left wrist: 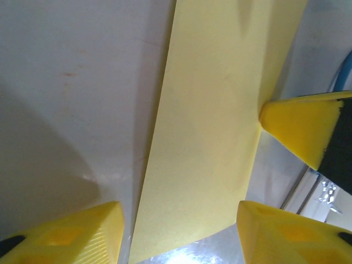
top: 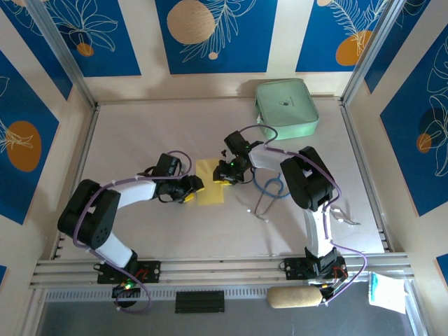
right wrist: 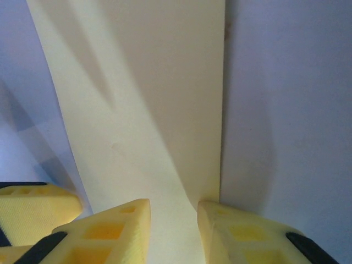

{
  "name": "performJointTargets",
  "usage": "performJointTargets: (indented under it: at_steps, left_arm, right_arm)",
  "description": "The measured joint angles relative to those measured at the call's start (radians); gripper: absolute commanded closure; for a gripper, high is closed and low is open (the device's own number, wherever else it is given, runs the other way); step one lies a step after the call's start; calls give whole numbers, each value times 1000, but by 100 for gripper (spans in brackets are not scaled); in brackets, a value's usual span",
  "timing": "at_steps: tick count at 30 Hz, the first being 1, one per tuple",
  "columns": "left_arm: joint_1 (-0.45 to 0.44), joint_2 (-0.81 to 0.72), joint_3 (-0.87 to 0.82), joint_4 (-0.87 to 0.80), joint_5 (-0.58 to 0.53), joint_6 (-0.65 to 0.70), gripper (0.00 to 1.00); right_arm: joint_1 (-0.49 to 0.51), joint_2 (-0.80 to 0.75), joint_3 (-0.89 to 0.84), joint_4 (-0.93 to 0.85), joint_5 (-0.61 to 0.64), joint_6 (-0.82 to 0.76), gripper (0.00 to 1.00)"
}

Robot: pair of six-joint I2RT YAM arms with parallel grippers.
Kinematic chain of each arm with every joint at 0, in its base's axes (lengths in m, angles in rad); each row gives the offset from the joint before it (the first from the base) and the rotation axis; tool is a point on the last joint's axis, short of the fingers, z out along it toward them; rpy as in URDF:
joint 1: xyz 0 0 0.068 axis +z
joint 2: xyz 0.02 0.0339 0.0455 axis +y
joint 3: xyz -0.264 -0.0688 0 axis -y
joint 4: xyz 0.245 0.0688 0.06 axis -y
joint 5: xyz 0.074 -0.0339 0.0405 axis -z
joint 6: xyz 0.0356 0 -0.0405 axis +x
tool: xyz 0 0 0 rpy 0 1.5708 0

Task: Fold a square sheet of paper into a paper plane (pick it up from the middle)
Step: Third fold the triangle at the center of the table.

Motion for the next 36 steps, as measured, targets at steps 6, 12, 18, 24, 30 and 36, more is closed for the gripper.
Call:
performJointTargets:
  at_steps: [6,12,18,24,30,36]
  left_arm:
    - [0,51,106,-59,-42,69,52]
    - [3,100,161,-71,-57,107,54]
    - [5,130,170,-95,-61,129,54]
    - [5,131,170,-101,-75,132,54]
    - [5,138,175,-103,-60,149,54]
    - [14,146,185,-122,-32,171,55]
  right_arm:
    - [-2,0,-3,3,-4,0,69]
    - [-4,0,-6,8,-10,0,70]
    - [-4,0,-7,9,-11,0,70]
    - [-6,0,-11,14,-16,0,70]
    - [-9,0,-13,18,-23,0,70]
    - [-12,0,-18,22,-30,0,70]
